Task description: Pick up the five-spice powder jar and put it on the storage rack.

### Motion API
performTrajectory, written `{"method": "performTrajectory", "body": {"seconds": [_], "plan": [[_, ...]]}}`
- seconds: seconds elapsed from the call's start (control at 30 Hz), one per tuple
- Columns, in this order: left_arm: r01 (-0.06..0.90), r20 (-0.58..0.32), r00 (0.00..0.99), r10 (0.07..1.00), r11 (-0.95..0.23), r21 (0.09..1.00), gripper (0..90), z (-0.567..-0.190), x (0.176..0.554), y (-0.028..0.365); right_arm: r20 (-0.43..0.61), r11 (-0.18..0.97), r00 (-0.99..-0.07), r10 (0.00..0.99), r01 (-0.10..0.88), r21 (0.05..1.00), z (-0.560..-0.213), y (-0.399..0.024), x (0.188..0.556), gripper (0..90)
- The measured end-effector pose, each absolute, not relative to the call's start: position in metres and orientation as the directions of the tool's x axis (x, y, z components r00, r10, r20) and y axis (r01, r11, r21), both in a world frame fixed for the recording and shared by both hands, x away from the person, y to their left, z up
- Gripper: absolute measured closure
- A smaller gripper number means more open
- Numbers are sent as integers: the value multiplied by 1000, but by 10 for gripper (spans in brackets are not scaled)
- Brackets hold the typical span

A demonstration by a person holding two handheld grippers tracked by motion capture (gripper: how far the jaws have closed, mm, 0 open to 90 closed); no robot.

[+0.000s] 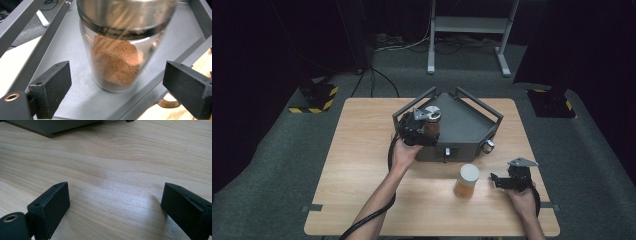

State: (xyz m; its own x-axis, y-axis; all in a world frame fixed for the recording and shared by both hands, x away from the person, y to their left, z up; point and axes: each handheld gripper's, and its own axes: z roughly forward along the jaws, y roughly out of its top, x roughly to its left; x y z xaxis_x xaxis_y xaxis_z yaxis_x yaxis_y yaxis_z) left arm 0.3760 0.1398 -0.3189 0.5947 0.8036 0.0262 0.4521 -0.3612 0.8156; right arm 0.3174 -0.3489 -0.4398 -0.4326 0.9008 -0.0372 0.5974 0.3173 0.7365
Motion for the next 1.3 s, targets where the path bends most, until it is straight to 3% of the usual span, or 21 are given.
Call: {"method": "performTrajectory", "body": {"seconds": [1.3], "plan": [[440,30,595,804,-356,824,80,-341,320,163,-37,316,-432,901,598,737,-440,-349,317,84]]}}
